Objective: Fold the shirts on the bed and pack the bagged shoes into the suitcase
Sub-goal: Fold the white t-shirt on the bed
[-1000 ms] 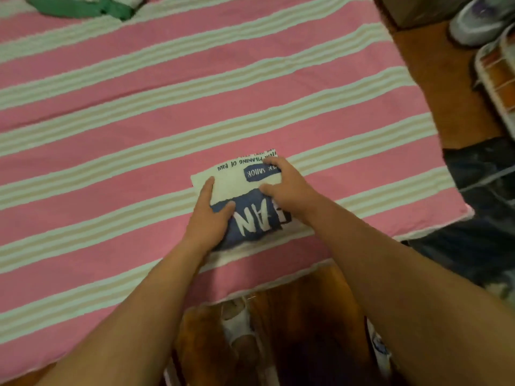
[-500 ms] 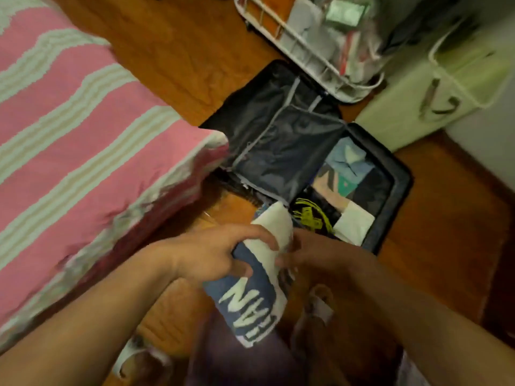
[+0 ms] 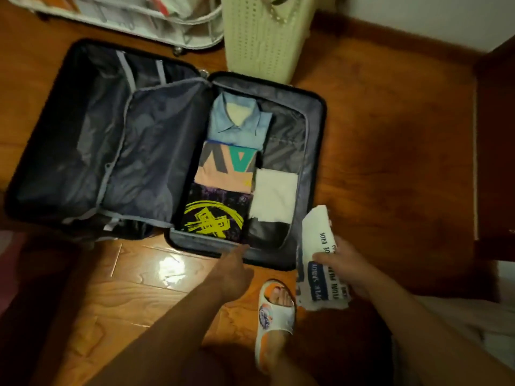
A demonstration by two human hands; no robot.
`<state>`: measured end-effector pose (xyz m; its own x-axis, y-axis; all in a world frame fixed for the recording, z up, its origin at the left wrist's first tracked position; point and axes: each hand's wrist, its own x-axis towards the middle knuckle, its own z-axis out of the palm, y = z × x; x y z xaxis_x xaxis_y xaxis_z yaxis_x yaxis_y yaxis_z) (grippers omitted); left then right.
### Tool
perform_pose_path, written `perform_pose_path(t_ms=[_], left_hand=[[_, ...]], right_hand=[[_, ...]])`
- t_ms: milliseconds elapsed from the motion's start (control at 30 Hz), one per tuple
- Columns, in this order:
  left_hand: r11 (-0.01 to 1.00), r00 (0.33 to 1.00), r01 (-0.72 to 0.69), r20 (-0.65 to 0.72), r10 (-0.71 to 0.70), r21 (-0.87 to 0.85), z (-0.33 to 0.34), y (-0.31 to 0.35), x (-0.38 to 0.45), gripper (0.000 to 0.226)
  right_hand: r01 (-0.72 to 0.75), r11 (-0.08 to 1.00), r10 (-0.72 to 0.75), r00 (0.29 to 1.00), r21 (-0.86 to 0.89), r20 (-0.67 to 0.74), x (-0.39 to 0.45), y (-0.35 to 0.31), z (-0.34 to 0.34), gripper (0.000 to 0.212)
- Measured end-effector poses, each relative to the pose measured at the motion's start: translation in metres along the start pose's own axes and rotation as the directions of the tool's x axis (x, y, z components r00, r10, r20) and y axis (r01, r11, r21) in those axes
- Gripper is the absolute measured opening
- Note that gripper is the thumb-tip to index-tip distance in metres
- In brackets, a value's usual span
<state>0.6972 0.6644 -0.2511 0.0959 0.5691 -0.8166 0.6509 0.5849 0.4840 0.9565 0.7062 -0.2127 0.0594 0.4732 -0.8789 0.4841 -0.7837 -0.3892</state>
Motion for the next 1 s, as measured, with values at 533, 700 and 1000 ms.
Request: perform_pose_path(t_ms=[533,700,1000], left_hand=[[0.937,0.932,-0.043,-0.324,0.163,0.348,-0.104,-0.081,0.198,0.067],[0.813,0.895,-0.065,-0.326,0.304,0.579,-0.118,-0.125,0.240,0.065],[0.848,0.883,-0.116,-0.338,0.327,0.517,-0.106,-0.158,0.185,0.058]], right_hand=[[0.144,0.857,-0.379,0.826,-0.494,-0.417,0.281,-0.022,0.077,0.054],[-0.029,0.779,-0.324,0.837,-0.627,-0.442,0.324,-0.013,0.126,0.081],[0.041,0.701,-0.358,0.884,-0.712,-0.301,0.282,-0.008,0.124,0.079]])
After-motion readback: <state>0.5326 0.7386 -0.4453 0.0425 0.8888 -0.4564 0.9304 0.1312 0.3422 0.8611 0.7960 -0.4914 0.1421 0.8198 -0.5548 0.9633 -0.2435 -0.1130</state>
